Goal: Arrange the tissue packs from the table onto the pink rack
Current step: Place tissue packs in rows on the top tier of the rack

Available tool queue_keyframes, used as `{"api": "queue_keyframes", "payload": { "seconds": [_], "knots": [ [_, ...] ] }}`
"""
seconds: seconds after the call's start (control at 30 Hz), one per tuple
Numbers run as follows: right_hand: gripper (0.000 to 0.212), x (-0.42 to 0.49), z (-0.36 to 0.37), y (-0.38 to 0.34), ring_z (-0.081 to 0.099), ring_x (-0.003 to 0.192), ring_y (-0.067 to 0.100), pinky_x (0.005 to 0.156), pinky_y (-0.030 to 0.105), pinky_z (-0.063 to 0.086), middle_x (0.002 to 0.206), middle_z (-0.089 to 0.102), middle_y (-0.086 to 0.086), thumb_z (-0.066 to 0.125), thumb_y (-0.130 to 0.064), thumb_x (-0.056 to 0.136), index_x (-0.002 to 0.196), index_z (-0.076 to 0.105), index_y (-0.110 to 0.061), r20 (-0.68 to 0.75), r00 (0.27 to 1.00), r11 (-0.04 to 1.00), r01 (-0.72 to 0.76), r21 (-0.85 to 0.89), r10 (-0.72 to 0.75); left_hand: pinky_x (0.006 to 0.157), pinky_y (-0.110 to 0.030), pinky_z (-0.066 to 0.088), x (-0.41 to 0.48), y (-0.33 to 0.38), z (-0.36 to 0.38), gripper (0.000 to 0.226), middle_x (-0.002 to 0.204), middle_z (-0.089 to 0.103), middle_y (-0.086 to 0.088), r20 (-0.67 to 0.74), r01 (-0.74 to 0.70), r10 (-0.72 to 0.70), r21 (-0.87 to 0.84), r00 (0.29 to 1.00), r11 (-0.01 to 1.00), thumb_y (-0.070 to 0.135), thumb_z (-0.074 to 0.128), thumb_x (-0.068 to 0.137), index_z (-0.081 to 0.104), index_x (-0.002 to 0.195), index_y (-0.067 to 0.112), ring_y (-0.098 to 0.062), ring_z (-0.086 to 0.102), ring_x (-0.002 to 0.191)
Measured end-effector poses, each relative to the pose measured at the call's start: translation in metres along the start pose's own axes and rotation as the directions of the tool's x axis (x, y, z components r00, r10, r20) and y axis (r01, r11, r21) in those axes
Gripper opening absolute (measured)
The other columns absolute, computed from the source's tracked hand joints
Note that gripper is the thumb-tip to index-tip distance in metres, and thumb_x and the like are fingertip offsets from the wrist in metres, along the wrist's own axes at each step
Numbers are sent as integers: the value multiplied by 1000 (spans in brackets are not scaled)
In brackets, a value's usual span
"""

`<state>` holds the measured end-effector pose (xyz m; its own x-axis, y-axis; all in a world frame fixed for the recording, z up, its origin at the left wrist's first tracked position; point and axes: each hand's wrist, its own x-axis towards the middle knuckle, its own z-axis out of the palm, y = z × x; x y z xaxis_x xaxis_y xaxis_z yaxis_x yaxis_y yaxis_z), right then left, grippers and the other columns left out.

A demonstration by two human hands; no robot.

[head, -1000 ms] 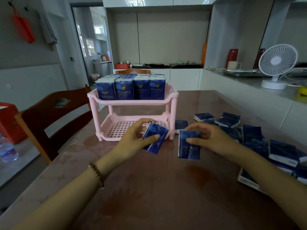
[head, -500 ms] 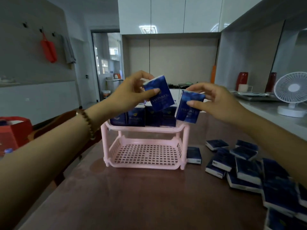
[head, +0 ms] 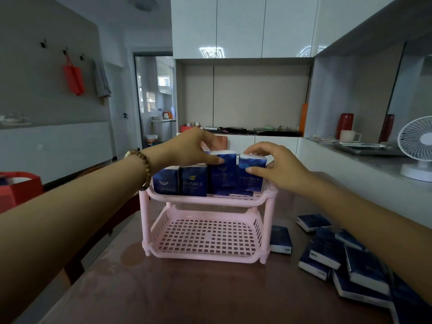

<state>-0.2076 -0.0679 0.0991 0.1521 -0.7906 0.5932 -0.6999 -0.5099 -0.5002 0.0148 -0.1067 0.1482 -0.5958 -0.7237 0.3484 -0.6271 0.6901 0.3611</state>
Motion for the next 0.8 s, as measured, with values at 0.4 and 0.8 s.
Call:
{"api": "queue_keyframes", "payload": {
  "seconds": [0.4,0.8],
  "knots": [
    [32,3,16,3,50,95,11,74,20,43,105,50,-1,73,-13,77,106,62,-18,34,999,993,31,-117,-27,72,-19,43,6,-1,8,25,104,61,3,130,46,-60,107,990,993,21,69,82,64,106,16,-14,55,96],
    [45,-5,7,3,42,112,9,93,26,39,118,43,-9,72,-26,78,119,54,-26,68,996,981,66,-183,-54,79,-23,42,-8,1,15,43,118,55,1,0,29,-29,146,1000,989,28,71,79,58,118,18,-15,51,103]
  ]
}}
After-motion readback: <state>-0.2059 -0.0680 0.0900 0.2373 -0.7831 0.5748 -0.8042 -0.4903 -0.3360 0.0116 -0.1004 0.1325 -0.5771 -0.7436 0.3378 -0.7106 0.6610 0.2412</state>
